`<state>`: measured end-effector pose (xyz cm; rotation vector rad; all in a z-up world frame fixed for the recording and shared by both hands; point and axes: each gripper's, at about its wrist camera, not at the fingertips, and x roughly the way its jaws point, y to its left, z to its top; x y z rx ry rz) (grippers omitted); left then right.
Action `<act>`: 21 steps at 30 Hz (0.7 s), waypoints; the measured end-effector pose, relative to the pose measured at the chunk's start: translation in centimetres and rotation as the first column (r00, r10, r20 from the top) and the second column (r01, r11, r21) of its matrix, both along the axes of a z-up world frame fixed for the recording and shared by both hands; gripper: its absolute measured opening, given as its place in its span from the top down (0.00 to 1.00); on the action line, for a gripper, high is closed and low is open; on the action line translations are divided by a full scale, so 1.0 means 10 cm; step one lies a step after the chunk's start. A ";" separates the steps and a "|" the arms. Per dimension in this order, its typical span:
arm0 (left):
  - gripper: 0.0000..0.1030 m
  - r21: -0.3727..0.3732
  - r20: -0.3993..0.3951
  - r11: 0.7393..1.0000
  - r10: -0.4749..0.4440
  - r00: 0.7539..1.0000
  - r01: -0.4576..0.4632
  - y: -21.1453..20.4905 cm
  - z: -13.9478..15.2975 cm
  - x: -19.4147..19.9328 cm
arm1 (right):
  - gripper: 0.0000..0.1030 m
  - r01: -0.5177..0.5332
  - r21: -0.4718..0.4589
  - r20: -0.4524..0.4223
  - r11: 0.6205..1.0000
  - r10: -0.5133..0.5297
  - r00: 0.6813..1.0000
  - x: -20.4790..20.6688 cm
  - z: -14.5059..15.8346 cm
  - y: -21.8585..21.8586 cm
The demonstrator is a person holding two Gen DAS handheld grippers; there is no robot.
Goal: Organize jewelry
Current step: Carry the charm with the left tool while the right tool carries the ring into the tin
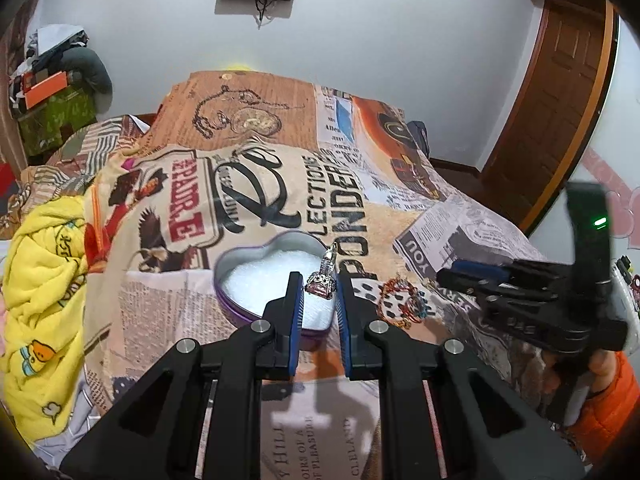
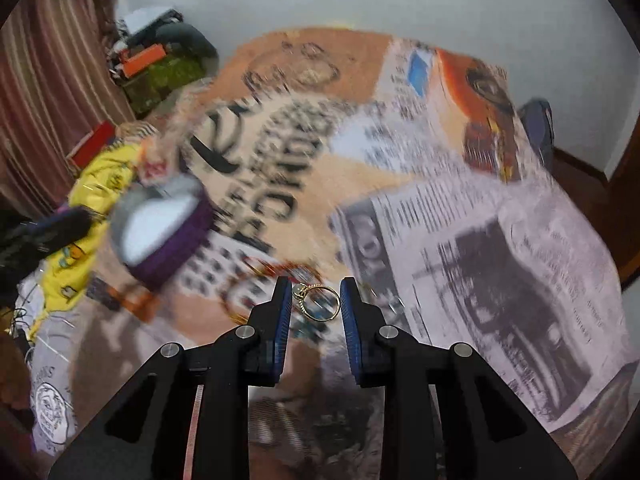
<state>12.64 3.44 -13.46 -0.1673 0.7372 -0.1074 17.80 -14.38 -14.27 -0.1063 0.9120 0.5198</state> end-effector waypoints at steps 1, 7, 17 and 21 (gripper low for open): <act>0.86 0.001 0.004 1.000 0.000 1.000 0.000 0.03 0.02 0.00 | 0.78 -0.011 0.015 0.017 1.000 0.011 1.000 -0.03 0.09 0.05; 0.86 0.021 0.010 1.000 -0.004 1.000 0.003 0.15 0.05 0.06 | 0.78 -0.083 0.083 0.089 0.993 0.076 0.993 -0.11 0.41 0.38; 0.86 0.032 -0.047 0.999 -0.034 0.998 0.035 0.28 -0.13 0.19 | 0.78 -0.139 0.138 0.087 0.981 0.128 0.988 -0.01 0.41 0.78; 0.86 0.022 -0.081 0.999 -0.043 0.996 0.045 0.31 -0.26 0.24 | 0.78 -0.147 0.134 0.060 0.980 0.140 0.988 0.04 0.33 0.89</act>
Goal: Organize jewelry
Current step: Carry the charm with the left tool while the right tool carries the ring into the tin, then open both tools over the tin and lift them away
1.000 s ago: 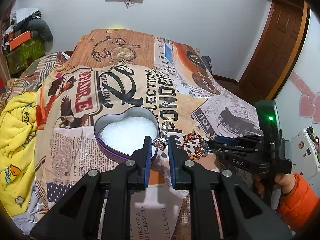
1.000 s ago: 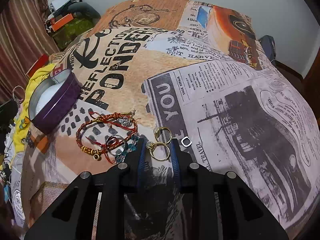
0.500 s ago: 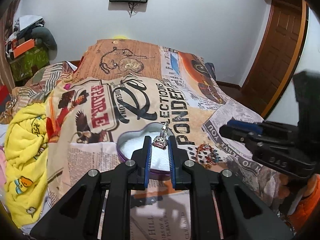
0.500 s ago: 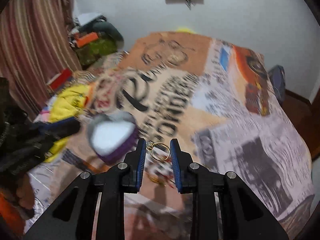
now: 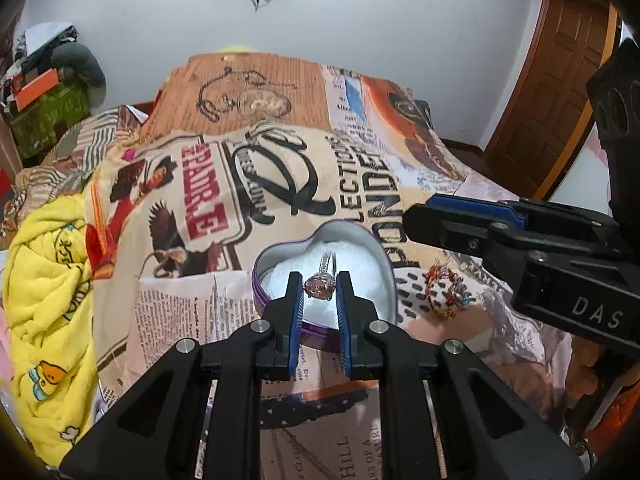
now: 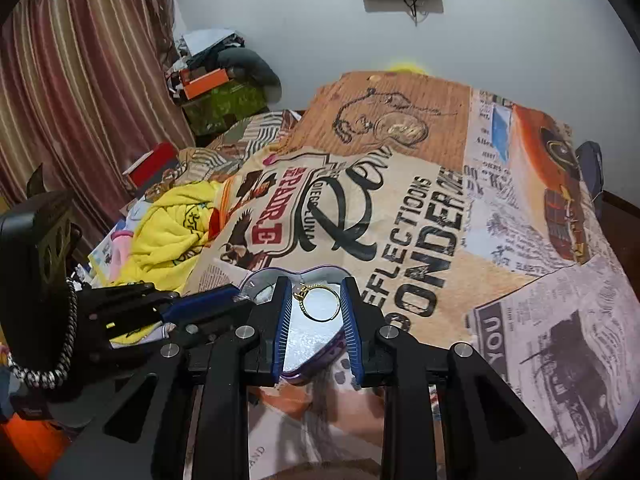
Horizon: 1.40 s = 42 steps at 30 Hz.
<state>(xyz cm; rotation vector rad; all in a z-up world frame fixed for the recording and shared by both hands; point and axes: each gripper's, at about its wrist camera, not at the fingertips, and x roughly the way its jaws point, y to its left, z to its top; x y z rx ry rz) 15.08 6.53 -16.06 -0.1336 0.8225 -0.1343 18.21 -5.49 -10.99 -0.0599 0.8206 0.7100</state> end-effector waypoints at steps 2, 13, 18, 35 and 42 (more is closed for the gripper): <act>0.86 -0.007 -0.010 1.000 -0.003 1.000 0.003 0.01 -0.04 0.02 | 0.78 0.003 -0.001 -0.013 1.000 -0.003 1.000 0.03 -0.04 0.02; 0.86 -0.014 0.007 1.000 0.003 1.000 -0.003 0.07 -0.07 0.09 | 0.78 -0.020 -0.002 -0.078 1.000 0.020 0.997 0.14 -0.20 0.15; 0.85 0.026 0.031 0.999 0.025 0.999 -0.026 0.11 0.00 0.03 | 0.78 -0.029 -0.012 -0.085 1.000 0.028 0.996 0.16 -0.22 0.18; 0.58 0.057 0.065 0.993 0.102 0.993 -0.105 0.20 0.25 -0.20 | 0.59 0.033 -0.053 -0.053 0.998 -0.035 0.998 0.00 -0.11 -0.13; 0.57 0.065 0.066 0.996 0.064 0.996 -0.069 -0.07 0.34 -0.23 | 0.59 0.088 -0.056 -0.036 0.995 -0.090 0.995 -0.08 -0.05 -0.46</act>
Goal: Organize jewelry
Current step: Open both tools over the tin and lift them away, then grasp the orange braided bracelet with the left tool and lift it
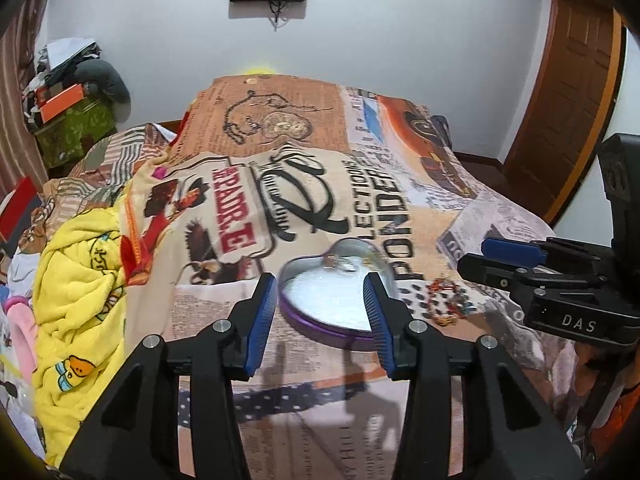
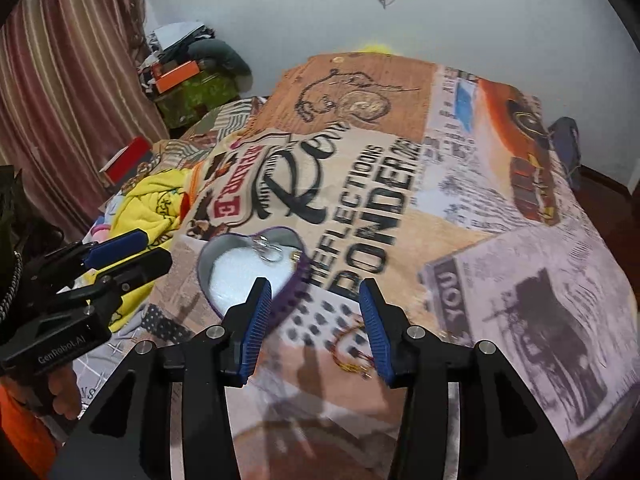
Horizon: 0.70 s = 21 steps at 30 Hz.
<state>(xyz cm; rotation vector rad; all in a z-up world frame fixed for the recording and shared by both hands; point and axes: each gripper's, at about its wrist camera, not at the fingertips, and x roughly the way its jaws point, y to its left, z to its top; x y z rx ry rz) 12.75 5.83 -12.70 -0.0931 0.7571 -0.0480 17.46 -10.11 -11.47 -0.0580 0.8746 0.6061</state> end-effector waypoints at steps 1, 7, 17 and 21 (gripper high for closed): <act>0.57 0.000 0.000 1.000 -0.005 1.000 0.005 -0.03 0.01 0.01 | 0.59 0.010 0.001 0.001 1.000 -0.010 1.000 -0.01 0.01 -0.06; 0.56 -0.015 -0.011 0.998 -0.058 0.998 0.058 -0.34 0.02 0.06 | 0.59 0.065 -0.003 0.014 0.998 -0.065 0.998 -0.05 0.04 -0.41; 0.56 -0.054 -0.104 0.985 -0.168 0.980 0.163 -0.85 -0.24 0.26 | 0.59 0.165 -0.038 -0.010 0.986 -0.166 0.986 -0.02 -0.13 -0.99; 0.56 -0.077 -0.165 0.976 -0.212 0.963 0.202 -0.99 -0.44 0.31 | 0.59 0.190 -0.066 -0.041 0.979 -0.193 0.980 0.01 -0.26 -1.16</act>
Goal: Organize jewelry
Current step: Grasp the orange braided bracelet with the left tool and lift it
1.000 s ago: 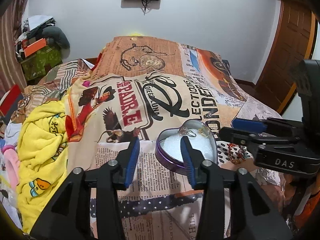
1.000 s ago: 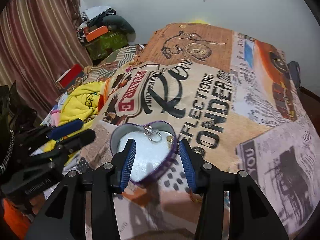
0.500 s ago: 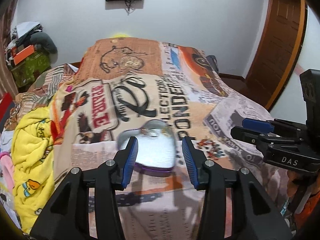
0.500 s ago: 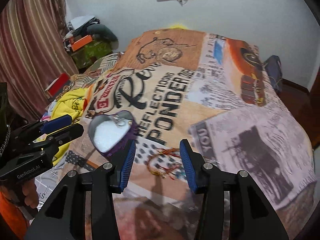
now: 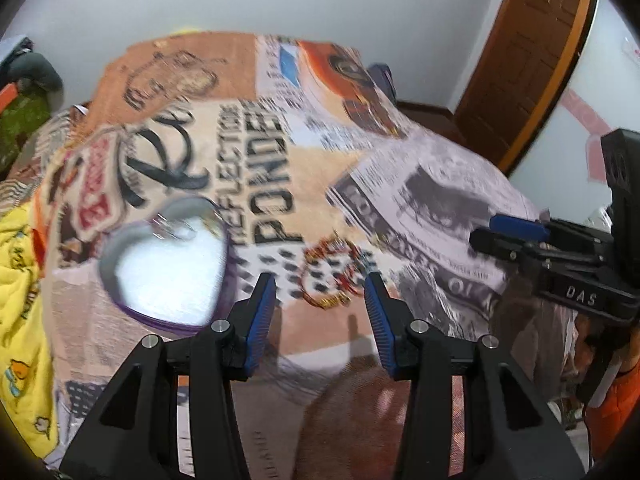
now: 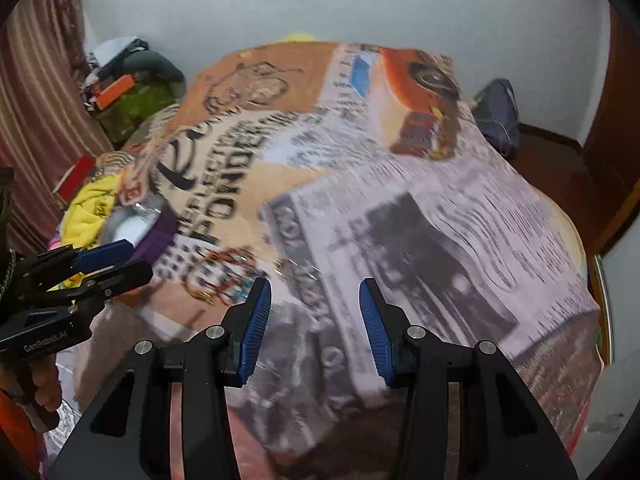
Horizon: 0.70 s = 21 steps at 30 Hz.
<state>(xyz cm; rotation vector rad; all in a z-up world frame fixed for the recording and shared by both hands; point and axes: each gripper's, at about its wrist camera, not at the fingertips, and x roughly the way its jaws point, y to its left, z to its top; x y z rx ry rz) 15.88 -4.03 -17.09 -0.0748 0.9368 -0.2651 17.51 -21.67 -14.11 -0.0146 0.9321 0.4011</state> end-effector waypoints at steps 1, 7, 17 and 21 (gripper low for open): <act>0.56 -0.003 -0.014 1.000 -0.009 1.000 0.009 -0.02 -0.05 0.01 | 0.59 0.005 -0.004 -0.010 1.000 -0.005 1.000 0.01 -0.04 -0.04; 0.56 -0.016 -0.075 0.999 -0.032 0.997 0.031 -0.14 -0.29 0.07 | 0.59 0.008 -0.003 -0.059 1.000 -0.008 0.998 0.05 -0.19 -0.15; 0.79 -0.003 -0.067 1.000 0.017 0.998 -0.017 -0.10 -0.43 0.23 | 0.59 -0.040 -0.008 -0.093 0.999 0.039 0.995 0.16 -0.35 -0.05; 0.88 -0.011 -0.060 1.000 0.026 0.998 -0.027 -0.06 -0.44 0.25 | 0.59 -0.050 -0.017 -0.096 0.999 0.048 0.994 0.21 -0.39 -0.02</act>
